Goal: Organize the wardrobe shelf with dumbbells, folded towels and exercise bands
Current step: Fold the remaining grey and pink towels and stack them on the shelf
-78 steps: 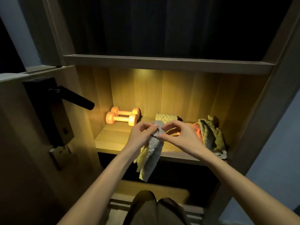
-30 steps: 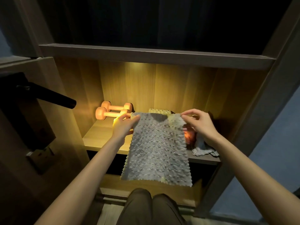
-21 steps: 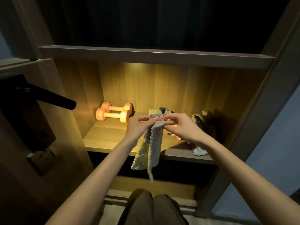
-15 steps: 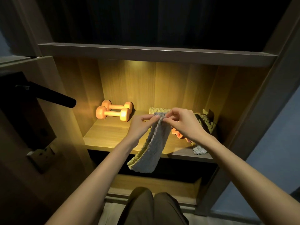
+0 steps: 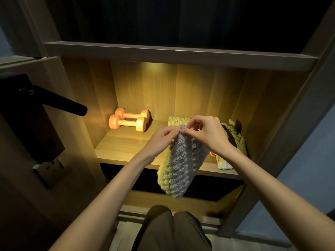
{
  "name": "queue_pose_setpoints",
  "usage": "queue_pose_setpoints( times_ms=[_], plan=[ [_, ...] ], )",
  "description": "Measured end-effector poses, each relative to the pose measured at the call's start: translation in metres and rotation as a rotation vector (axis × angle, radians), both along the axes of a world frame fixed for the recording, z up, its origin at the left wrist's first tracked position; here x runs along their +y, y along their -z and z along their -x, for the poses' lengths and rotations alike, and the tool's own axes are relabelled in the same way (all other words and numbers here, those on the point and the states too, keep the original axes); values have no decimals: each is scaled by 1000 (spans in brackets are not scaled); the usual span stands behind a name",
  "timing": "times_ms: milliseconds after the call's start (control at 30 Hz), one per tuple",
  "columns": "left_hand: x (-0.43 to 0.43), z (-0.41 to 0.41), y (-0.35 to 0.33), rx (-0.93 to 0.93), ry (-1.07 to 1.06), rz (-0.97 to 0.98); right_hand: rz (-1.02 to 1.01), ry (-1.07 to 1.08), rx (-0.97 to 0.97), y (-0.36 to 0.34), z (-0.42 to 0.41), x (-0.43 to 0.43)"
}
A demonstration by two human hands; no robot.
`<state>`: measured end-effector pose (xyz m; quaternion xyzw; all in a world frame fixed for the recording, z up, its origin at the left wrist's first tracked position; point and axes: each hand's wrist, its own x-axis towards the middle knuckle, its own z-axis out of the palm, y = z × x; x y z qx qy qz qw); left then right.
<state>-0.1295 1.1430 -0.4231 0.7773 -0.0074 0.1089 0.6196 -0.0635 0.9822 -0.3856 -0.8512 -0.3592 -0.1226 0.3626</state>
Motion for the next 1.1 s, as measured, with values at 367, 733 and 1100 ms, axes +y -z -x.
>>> queue_pose_setpoints(
  times_ms=[367,733,1100],
  plan=[
    [10,7,2,-140,-115,10,32,-172,377,7,-11,-13],
    [30,22,-17,-150,-251,21,-182,-269,487,1,-3,-34],
    [40,48,-10,-143,-280,-85,-202,-231,413,-3,12,-40]
  ],
)
